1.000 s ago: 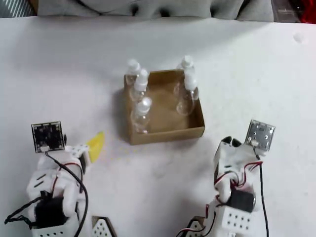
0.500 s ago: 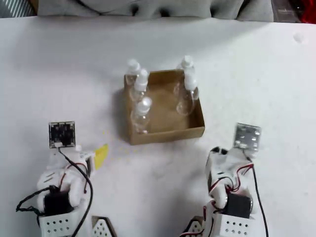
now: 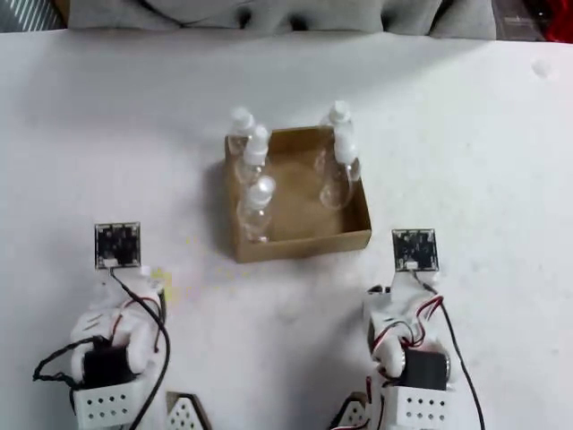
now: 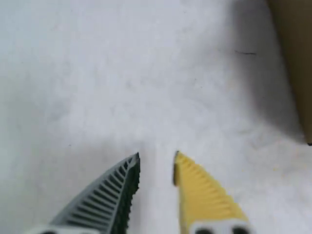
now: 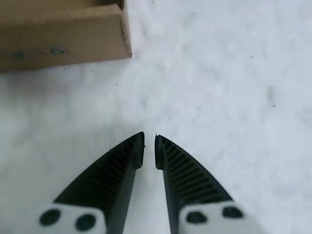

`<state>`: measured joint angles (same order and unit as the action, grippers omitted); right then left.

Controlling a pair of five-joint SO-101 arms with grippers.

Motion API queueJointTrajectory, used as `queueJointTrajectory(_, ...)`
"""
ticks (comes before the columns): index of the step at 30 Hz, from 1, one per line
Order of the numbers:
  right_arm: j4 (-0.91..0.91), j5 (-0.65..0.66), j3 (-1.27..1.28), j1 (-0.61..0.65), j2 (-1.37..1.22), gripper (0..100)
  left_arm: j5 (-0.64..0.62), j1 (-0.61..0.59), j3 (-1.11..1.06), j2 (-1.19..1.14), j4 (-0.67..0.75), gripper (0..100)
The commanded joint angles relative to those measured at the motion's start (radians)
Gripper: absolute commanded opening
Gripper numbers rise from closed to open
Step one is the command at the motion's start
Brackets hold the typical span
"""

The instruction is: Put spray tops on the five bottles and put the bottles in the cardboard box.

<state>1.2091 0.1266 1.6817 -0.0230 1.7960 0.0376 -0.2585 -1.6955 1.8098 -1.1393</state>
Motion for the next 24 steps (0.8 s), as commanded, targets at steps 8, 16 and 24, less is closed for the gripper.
queueJointTrajectory(8, 0.061, 0.014, 0.009, -0.031, 0.004, 1.6, 0.215, -0.019, 0.003, 0.008, -0.02, 2)
queueJointTrajectory(16, 0.061, 0.014, 0.009, -0.033, 0.004, 1.6, 0.232, 0.012, 0.003, 0.01, -0.144, 2)
queueJointTrajectory(24, 0.061, 0.014, 0.009, -0.033, 0.004, 1.6, 0.23, 0.01, 0.003, 0.01, -0.144, 2)
